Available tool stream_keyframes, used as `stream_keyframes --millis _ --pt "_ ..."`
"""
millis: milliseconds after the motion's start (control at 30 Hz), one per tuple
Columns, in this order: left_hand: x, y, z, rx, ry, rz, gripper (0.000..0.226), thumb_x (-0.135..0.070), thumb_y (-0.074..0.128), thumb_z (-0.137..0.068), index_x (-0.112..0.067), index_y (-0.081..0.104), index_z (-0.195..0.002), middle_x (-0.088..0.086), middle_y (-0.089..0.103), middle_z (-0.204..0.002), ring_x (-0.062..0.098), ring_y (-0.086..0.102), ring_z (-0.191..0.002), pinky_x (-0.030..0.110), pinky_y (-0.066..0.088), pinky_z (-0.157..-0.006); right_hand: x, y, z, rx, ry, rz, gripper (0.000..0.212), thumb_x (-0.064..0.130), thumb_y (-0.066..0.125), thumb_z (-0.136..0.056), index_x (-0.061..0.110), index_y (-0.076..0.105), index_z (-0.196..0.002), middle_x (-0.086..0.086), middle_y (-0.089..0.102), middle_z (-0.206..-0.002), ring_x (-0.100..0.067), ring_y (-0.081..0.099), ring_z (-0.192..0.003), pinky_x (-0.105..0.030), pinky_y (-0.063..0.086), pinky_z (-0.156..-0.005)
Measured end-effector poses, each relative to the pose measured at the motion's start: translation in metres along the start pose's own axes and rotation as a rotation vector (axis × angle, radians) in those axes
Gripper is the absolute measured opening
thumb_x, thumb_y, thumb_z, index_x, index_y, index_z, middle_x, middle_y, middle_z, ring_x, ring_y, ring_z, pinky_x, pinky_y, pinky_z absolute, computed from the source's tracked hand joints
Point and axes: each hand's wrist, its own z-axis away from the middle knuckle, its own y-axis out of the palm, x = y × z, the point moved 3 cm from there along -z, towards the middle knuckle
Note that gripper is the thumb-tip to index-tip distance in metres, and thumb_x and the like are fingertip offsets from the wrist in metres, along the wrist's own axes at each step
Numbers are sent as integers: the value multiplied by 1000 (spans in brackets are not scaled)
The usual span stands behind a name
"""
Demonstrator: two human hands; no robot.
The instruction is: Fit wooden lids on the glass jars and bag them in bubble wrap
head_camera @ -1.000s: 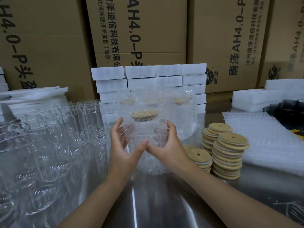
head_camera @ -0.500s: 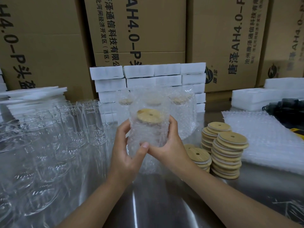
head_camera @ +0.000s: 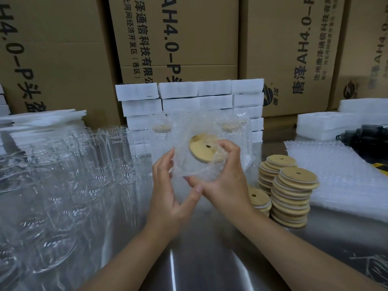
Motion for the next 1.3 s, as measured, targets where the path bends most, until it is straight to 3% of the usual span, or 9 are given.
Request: stream_keyframes --millis 167,267,400,600,800,900,1000,1133,1300 --pt "33 5 1 134 -389 -294 44 -45 65 -80 -35 52 -121 -8 44 -130 -13 49 -103 8 32 -87 -13 -11 -11 -151 76 25 78 40 86 -61 57 18 -94 14 42 -118 22 43 -94 -11 38 -72" --pt "50 8 8 355 -575 -484 45 -38 67 -82 -27 58 -125 -4 54 -125 2 55 -100 20 40 -92 -19 -9 -10 -146 108 72 83 44 86 -60 54 12 -96 12 42 -117 13 47 -91 -9 35 -69" --pt "51 9 11 378 -621 -482 50 -45 66 -76 -26 59 -122 -12 57 -102 8 58 -97 23 44 -86 -21 -1 -14 -94 98 21 80 43 87 -58 49 16 -96 12 46 -109 -3 50 -95 -8 39 -73" --pt "52 3 5 367 -700 -600 61 -51 57 -79 -17 51 -130 1 60 -127 21 57 -116 32 46 -92 -10 26 -34 16 52 5 78 39 88 -59 42 19 -97 20 40 -103 7 48 -94 -12 42 -73" --pt "52 2 4 379 -699 -427 93 -45 60 -86 -25 1 -155 1 36 -153 22 38 -138 37 38 -108 -9 63 -59 121 29 130 79 38 85 -68 19 26 -116 -1 40 -120 -10 45 -98 -27 43 -80" --pt "49 5 4 393 -652 -378 91 -43 59 -87 -25 1 -156 2 29 -156 21 31 -142 34 33 -111 -16 71 -62 191 29 292 77 42 73 -80 15 28 -136 -4 32 -136 -10 44 -103 -19 34 -74" --pt "48 5 4 402 -633 -384 88 -41 58 -87 -25 5 -155 2 28 -157 21 28 -143 32 30 -110 -22 76 -62 252 -4 550 68 39 49 -97 23 12 -152 -7 9 -157 -26 33 -135 -37 43 -91" --pt "46 4 2 387 -628 -407 86 -41 59 -86 -23 11 -155 3 31 -155 22 32 -141 32 32 -109 -25 79 -54 383 -75 873 63 27 31 -103 19 -7 -153 -4 -16 -160 -26 -1 -147 -44 15 -116" --pt "39 0 1 383 -628 -412 77 -44 61 -85 -21 25 -150 2 44 -146 22 42 -134 38 42 -103 10 70 -43 69 -50 561 65 28 51 -93 11 22 -149 -13 14 -156 -28 11 -144 -49 5 -118"
